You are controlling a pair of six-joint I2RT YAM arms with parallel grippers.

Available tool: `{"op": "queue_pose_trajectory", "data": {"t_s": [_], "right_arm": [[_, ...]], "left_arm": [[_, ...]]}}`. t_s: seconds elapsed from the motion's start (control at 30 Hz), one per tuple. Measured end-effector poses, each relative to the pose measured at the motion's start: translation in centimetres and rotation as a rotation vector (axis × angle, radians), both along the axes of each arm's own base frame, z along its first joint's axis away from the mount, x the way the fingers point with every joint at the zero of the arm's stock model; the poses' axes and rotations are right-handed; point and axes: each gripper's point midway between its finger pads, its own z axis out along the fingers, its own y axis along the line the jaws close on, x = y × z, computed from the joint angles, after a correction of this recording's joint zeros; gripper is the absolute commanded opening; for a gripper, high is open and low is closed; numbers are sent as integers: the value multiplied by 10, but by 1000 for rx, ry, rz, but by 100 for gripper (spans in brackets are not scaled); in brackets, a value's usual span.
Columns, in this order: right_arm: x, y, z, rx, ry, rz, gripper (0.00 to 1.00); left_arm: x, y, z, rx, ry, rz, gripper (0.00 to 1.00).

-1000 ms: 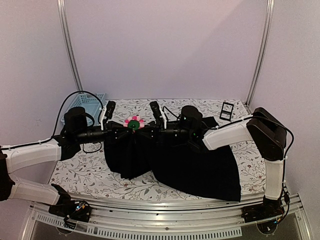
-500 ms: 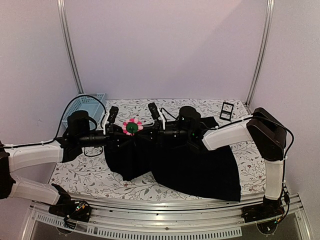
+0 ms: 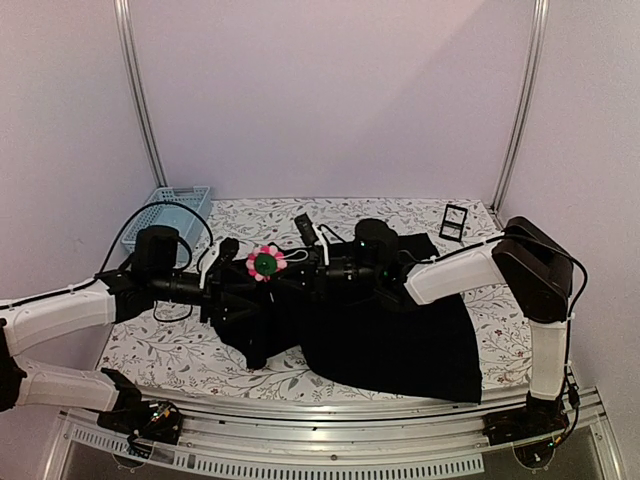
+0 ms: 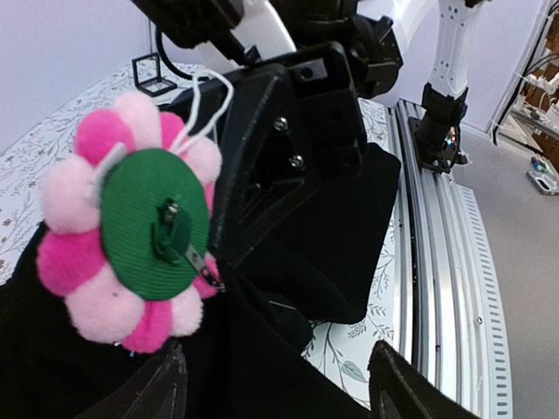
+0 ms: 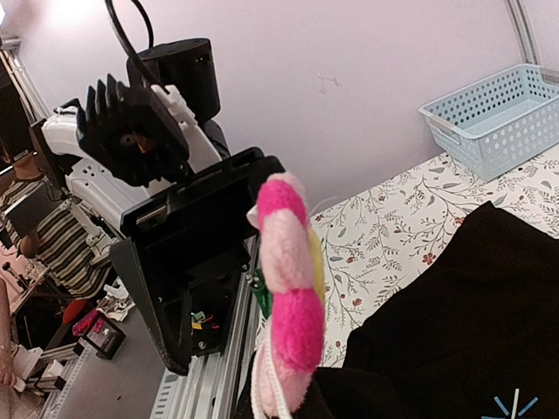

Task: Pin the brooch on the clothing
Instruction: Pin the flattened clothing at the center of the board.

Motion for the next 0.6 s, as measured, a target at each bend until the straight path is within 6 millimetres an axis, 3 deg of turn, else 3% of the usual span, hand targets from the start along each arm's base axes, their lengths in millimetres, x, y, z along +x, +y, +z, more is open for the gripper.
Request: {"op": "queue_pose_trajectory", "data": {"t_s": [0.2,0.47,0.6], "right_arm": [[5,0,-1,-8,73,-30,0],[3,-3,-8,-28,158,-35,0],[1,-3,-11,-45,188,-28,0]], "left_arm": [[-13,-11,-21,35,-16,-18,49],[2,-16,-20,43,-75,63,3],[13,-12,-21,65,-102,124,0]]}}
